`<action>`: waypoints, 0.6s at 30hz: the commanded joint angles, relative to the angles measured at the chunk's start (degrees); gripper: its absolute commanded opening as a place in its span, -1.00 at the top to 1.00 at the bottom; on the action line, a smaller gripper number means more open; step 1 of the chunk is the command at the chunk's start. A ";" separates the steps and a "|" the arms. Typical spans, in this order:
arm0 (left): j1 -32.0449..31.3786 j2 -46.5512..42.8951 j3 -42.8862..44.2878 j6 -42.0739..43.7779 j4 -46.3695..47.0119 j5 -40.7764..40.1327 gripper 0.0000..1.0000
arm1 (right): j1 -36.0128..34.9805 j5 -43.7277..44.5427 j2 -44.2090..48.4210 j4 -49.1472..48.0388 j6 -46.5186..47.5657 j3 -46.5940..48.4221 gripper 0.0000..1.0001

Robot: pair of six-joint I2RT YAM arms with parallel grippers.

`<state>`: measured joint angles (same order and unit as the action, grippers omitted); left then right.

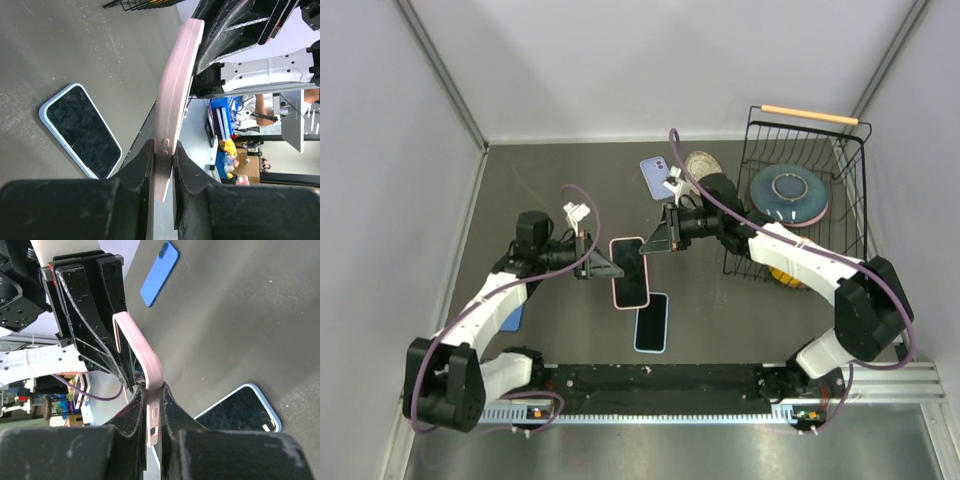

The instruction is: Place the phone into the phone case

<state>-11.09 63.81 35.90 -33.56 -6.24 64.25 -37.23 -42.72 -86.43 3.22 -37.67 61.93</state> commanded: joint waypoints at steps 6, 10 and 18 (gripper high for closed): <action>0.02 5.88 -0.06 -1.10 -8.56 -9.29 1.00 | -0.74 5.45 9.69 1.87 6.20 0.12 0.03; 0.02 7.12 2.07 2.88 -14.75 -11.51 1.00 | -0.74 7.30 12.95 6.17 8.92 -0.23 -0.70; 0.02 12.64 4.88 10.89 -26.10 -21.09 1.00 | -0.82 6.86 19.10 7.67 9.63 -2.51 -0.98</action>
<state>-11.20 73.56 37.82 -26.39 -28.32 44.84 -37.50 -36.03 -70.41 10.07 -29.58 60.64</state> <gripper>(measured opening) 0.170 0.985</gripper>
